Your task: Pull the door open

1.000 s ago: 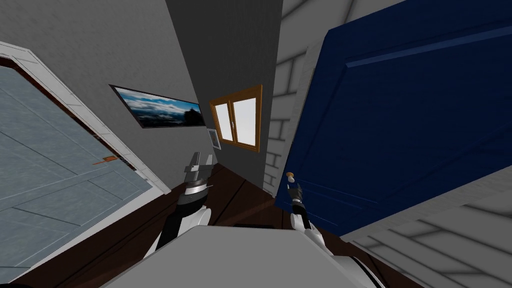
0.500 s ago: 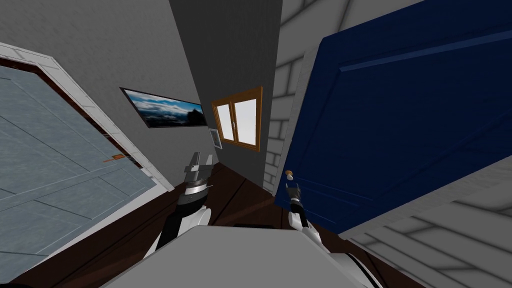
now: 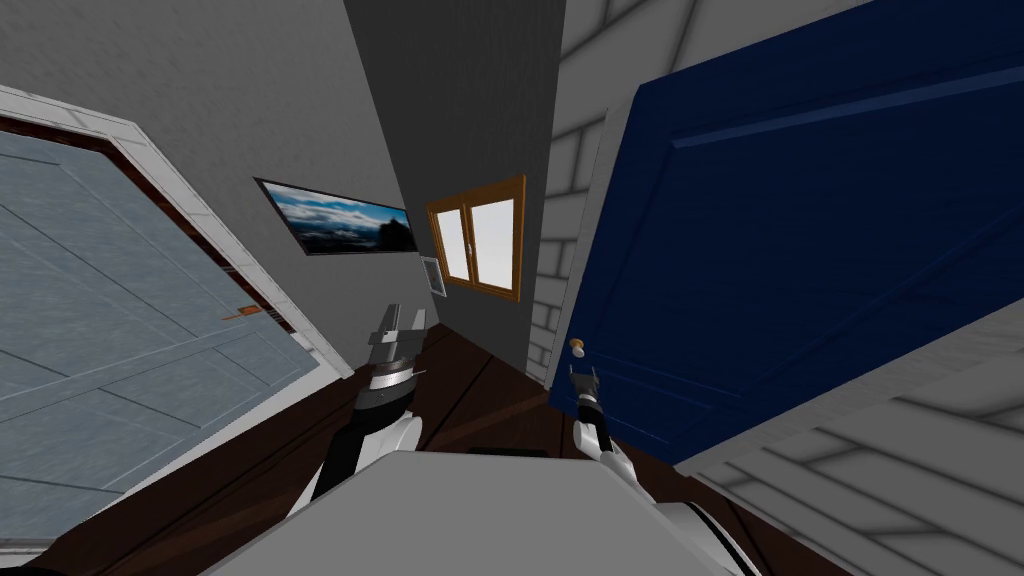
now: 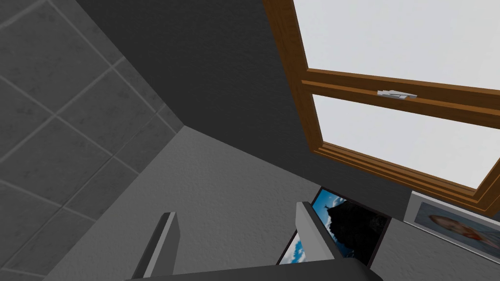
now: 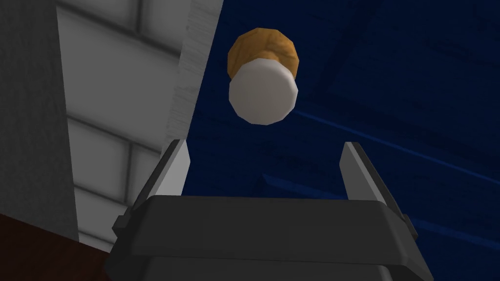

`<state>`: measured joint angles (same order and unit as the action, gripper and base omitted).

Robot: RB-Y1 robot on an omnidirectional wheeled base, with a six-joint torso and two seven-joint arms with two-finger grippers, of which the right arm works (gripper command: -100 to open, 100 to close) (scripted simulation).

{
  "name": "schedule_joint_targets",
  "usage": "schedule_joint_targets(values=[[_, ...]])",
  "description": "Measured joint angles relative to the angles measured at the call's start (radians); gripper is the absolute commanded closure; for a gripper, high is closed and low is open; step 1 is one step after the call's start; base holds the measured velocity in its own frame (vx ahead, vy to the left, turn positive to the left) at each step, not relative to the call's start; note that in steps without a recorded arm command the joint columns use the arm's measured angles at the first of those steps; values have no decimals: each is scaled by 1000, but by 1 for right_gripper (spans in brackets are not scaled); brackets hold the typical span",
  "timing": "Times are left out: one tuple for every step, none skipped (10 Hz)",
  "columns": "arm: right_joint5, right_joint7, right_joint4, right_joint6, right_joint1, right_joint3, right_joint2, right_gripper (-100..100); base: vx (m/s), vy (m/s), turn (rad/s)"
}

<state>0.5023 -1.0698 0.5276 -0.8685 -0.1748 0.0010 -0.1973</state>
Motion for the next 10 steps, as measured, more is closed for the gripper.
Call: schedule_joint_targets(values=[[12,-27,13,4,3,3,5,-100,-48,-11,10],[17,-47,13,5,2,6,7,-100,-55,-12,16],[25,-70,15,6,1,9,11,-100,-61,-10,29],[36,-98,12,5,-3,13,15,-100,-56,-8,25],[46,-126,13,4,-6,17,19,-100,-44,-8,7],[51,-144,15,5,-6,19,20,-100,-46,-4,14],[58,-164,13,5,-9,21,23,-100,-50,-10,18],[65,-188,11,4,-12,25,25,-100,-47,-19,17],[73,-212,11,3,-14,28,28,-100,-44,-15,18],[80,-231,17,6,-13,30,31,-100,-48,-2,18]])
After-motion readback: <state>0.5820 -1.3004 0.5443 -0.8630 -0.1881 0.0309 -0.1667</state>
